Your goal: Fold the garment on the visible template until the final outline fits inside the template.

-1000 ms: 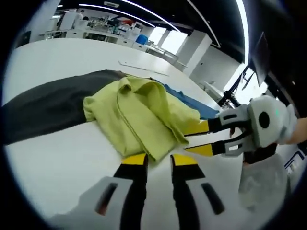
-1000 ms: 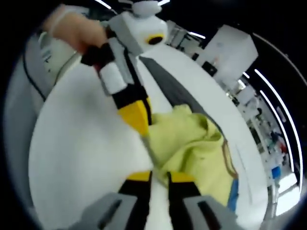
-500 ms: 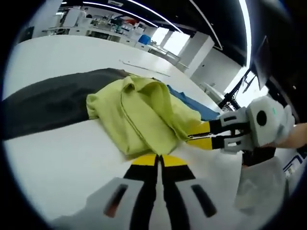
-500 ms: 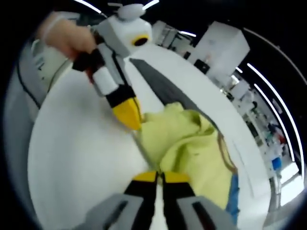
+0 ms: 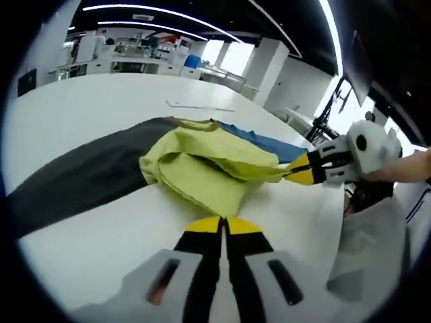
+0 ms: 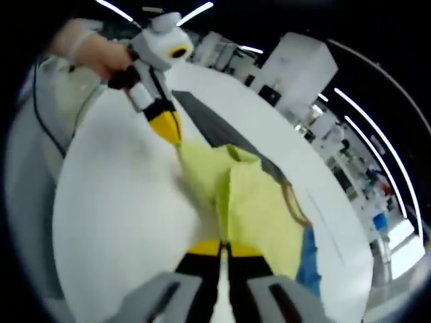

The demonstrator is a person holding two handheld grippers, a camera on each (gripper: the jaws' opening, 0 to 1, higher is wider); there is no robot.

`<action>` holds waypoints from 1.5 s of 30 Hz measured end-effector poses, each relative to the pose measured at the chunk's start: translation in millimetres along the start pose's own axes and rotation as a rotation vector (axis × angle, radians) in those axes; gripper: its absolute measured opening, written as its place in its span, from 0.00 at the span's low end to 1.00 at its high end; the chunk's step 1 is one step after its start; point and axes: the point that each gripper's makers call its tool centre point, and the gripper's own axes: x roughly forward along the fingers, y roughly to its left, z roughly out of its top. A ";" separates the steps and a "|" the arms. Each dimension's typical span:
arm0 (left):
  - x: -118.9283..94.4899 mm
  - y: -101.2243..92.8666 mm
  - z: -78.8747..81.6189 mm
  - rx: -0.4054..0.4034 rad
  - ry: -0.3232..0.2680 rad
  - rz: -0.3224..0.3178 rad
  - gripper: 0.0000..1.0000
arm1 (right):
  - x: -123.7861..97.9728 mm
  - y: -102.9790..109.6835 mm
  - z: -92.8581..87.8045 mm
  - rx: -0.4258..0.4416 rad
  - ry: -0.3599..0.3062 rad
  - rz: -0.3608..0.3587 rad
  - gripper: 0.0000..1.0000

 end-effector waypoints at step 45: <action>-114.7 -28.3 -79.2 0.494 0.362 0.220 0.00 | -144.0 56.1 -106.5 0.218 0.135 -0.016 0.00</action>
